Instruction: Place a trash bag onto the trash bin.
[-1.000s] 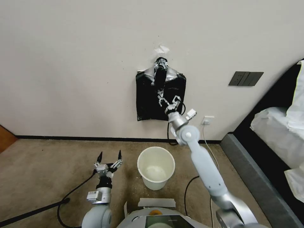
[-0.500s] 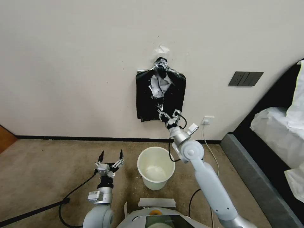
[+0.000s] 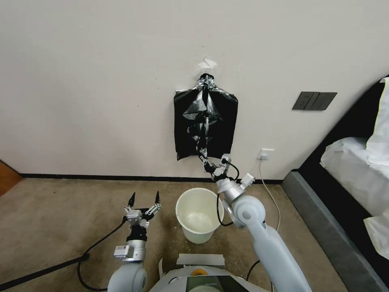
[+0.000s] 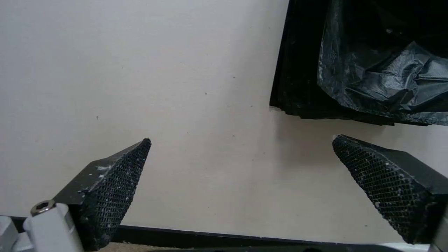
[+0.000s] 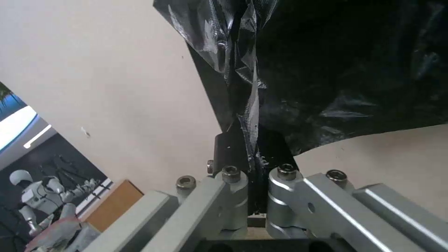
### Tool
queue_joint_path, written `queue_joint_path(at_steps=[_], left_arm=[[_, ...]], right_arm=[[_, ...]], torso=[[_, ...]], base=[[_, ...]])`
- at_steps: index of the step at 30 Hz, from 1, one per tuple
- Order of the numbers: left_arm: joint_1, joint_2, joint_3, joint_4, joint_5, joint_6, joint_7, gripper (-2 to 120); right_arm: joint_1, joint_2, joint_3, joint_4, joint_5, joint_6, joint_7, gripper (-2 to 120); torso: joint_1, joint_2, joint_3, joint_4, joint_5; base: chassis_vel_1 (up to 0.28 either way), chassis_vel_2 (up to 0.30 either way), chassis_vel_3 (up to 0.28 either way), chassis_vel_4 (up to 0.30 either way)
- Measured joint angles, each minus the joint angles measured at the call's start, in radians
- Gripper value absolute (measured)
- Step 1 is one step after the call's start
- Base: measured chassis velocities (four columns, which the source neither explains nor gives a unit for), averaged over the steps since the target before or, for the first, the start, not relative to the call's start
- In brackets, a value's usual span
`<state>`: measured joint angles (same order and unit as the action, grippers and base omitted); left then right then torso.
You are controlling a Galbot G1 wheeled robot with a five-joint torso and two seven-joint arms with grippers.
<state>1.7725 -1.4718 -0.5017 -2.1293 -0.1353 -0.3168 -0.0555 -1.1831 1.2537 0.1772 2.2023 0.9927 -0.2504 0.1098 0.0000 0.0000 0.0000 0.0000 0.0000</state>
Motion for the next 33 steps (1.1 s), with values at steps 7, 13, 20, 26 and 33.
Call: queue_joint_path(at_steps=[7,13,20,26,33], left_arm=[[-0.002,0.006,0.006,-0.004,0.001,0.0,0.0,100],[-0.008,0.012,0.014,-0.004,0.001,0.0,0.001,100],[-0.012,0.019,0.02,-0.004,0.001,0.001,0.001,100],[-0.013,0.027,0.026,-0.015,0.001,0.003,0.001,100],[-0.021,0.035,0.039,-0.025,0.001,0.009,0.001,100]], right_arm=[[-0.056,-0.021,-0.005,0.026,-0.071,0.003,-0.012,0],[-0.119,-0.047,-0.016,0.036,-0.163,0.021,-0.024,0],[-0.136,-0.058,-0.024,0.044,-0.208,0.027,-0.033,0],[-0.151,-0.071,-0.029,0.05,-0.242,0.033,-0.049,0],[-0.159,-0.089,-0.03,0.049,-0.266,0.048,-0.06,0]], torso=[[0.0,0.0,0.0,0.0,0.0],[0.0,0.0,0.0,0.0,0.0],[0.0,0.0,0.0,0.0,0.0],[0.0,0.0,0.0,0.0,0.0],[0.0,0.0,0.0,0.0,0.0]], base=[[0.0,0.0,0.0,0.0],[0.0,0.0,0.0,0.0],[0.0,0.0,0.0,0.0],[0.0,0.0,0.0,0.0],[0.0,0.0,0.0,0.0]])
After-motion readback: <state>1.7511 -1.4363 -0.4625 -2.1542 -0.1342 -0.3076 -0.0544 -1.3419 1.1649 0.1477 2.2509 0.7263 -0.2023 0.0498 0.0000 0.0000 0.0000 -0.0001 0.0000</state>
